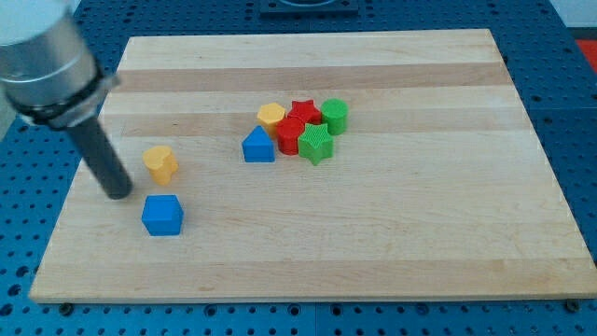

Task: Move the yellow heart below the green star

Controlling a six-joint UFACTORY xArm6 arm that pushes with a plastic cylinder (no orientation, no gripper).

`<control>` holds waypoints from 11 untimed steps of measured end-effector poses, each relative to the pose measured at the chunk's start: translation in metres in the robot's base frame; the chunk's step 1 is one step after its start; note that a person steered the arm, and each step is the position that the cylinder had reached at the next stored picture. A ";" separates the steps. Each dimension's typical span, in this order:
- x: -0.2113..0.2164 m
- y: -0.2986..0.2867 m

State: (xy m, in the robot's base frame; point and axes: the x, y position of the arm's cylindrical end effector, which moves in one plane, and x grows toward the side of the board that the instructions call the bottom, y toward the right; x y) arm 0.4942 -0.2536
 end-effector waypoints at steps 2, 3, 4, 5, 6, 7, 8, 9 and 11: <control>-0.040 0.007; -0.030 0.086; -0.019 0.180; 0.000 0.204; 0.024 0.163; 0.038 0.173; 0.030 0.218; 0.006 0.241; 0.047 0.287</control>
